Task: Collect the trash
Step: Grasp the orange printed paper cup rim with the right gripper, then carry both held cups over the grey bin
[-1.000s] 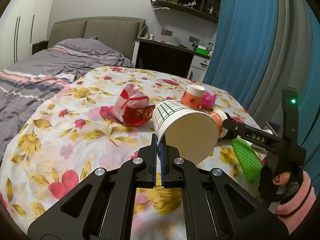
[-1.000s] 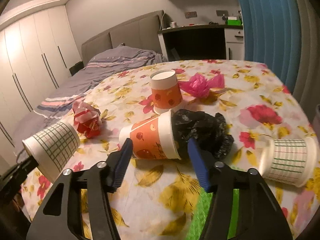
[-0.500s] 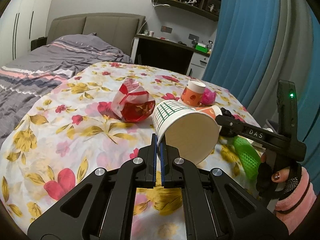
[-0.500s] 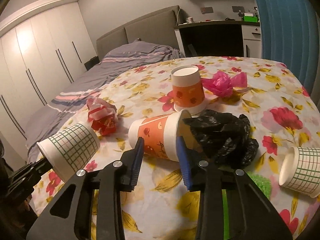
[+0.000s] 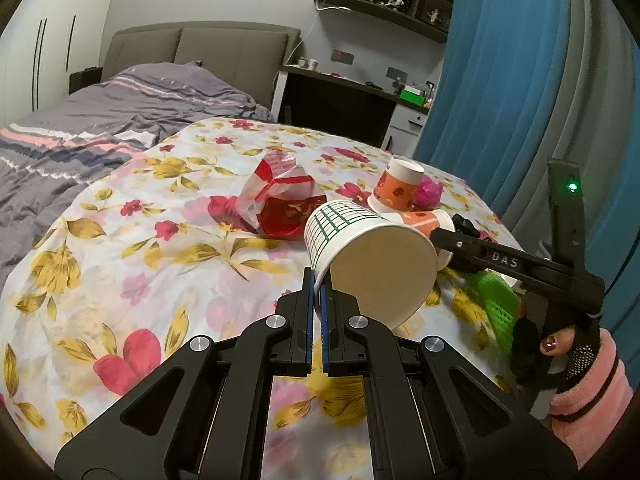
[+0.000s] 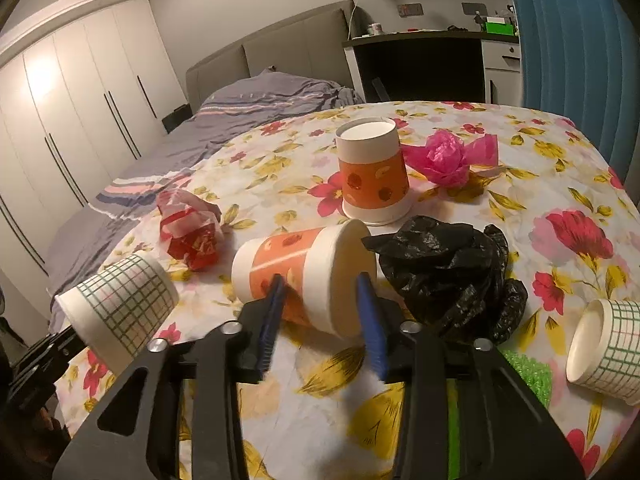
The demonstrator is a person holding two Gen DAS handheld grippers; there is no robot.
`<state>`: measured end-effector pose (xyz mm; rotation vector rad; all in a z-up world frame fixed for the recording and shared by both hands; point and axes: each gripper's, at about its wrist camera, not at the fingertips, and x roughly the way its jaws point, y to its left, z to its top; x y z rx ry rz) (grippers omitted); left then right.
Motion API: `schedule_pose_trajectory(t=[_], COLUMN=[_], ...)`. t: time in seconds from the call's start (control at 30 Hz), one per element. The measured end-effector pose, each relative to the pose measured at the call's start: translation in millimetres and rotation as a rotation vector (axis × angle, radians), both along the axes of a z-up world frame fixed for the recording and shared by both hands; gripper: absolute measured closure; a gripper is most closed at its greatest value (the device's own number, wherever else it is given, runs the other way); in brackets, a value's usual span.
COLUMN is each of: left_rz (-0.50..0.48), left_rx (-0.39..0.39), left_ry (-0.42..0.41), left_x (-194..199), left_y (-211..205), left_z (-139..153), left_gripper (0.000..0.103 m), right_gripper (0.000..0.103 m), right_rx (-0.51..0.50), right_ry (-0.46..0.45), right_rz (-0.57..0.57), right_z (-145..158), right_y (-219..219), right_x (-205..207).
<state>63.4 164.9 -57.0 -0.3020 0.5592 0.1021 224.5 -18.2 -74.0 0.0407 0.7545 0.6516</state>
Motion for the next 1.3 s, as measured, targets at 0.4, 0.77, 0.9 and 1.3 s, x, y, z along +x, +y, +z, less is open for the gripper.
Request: schedule_pose_trajectory(t=[0.4,0.77,0.9,1.3], left_rz=[0.002,0.000,0.000,0.013], left_rx=[-0.009,-0.012,-0.010,0.002], left_ry=[0.006,0.008,0.007,-0.004], left_x=[1,3,3,-1], left_y=[1,3,3,-1], left_z=[-2,-4,-4,1], left_gripper=[0.101,0.101,0.101,0.101], right_gripper=[0.070,0.093,0.099,0.099], right_rx=[0.017,0.013,0.009,0.053], right_ry=[0.041,0.012,-0.022,-0.110], right_rz=[0.091,0.163,0.163,0.127], right_z=[-9,-5,0,27], right_y=[19,26,27,3], right_x=[6,-12,-21,-58])
